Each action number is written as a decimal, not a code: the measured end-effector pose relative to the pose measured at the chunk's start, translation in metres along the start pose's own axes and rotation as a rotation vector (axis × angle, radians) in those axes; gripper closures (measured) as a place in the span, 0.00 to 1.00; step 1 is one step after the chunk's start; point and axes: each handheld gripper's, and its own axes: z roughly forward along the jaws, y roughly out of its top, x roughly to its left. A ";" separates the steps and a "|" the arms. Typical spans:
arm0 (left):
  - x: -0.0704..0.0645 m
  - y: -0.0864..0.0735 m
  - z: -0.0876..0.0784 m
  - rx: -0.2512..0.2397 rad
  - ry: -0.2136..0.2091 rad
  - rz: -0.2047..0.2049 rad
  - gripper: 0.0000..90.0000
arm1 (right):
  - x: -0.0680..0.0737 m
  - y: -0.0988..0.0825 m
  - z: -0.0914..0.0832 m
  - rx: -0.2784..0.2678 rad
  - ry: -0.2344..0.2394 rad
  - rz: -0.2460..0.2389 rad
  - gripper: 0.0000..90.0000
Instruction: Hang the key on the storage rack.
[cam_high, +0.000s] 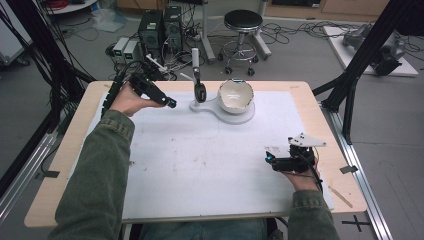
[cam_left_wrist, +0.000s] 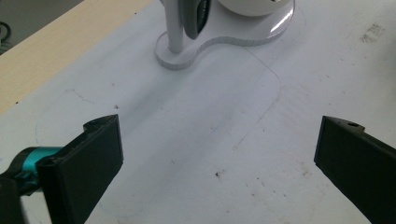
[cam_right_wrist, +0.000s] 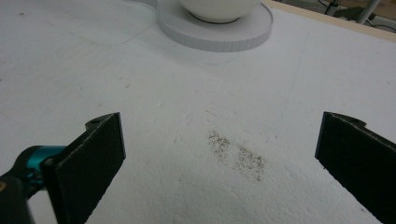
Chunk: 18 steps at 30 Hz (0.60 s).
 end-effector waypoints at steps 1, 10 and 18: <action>-0.001 -0.003 -0.002 -0.005 0.004 0.001 0.02 | 0.000 0.000 0.000 0.001 0.001 -0.002 0.01; -0.022 -0.023 -0.012 -0.065 -0.032 0.072 0.02 | 0.003 0.001 0.002 0.008 0.005 -0.005 0.01; -0.027 -0.048 -0.019 -0.095 0.007 0.074 0.02 | 0.002 0.001 0.001 0.007 0.012 0.001 0.01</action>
